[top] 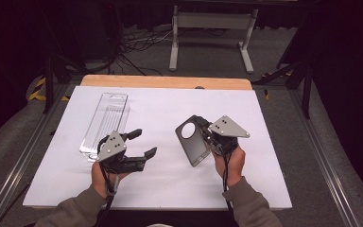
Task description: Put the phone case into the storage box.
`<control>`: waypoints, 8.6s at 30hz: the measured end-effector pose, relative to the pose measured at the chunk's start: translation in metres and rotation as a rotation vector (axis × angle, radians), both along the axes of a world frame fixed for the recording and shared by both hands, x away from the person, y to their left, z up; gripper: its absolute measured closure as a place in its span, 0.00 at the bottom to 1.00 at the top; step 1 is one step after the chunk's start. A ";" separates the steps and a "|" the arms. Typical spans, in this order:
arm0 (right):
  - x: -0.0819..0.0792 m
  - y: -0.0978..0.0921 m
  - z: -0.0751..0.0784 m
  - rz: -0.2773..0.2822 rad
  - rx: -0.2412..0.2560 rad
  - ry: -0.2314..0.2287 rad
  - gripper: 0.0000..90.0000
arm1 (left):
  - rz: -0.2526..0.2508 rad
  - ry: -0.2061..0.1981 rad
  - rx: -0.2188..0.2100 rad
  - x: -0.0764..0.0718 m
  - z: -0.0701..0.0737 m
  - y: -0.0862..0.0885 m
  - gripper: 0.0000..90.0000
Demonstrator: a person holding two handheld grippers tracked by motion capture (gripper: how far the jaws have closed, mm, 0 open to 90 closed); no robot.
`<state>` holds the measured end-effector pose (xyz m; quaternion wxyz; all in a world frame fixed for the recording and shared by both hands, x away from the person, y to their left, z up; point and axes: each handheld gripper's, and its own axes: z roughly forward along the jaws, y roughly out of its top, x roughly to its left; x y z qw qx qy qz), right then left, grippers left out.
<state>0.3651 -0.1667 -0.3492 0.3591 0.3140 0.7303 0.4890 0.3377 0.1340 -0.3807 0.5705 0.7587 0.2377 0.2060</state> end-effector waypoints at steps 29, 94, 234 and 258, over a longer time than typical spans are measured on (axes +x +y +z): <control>-0.016 0.030 -0.012 -0.008 0.011 -0.088 0.99 | 0.012 0.020 -0.063 0.013 -0.002 -0.026 0.49; -0.031 0.047 -0.023 0.098 0.048 -0.074 0.43 | 0.042 -0.136 0.012 0.015 0.017 0.010 0.91; -0.042 -0.025 -0.062 0.122 -0.034 0.015 0.09 | 0.236 -0.281 -0.056 0.042 0.068 0.126 0.91; -0.039 -0.027 -0.063 0.110 -0.033 0.029 0.11 | 0.290 -0.238 0.008 0.087 0.068 0.141 0.91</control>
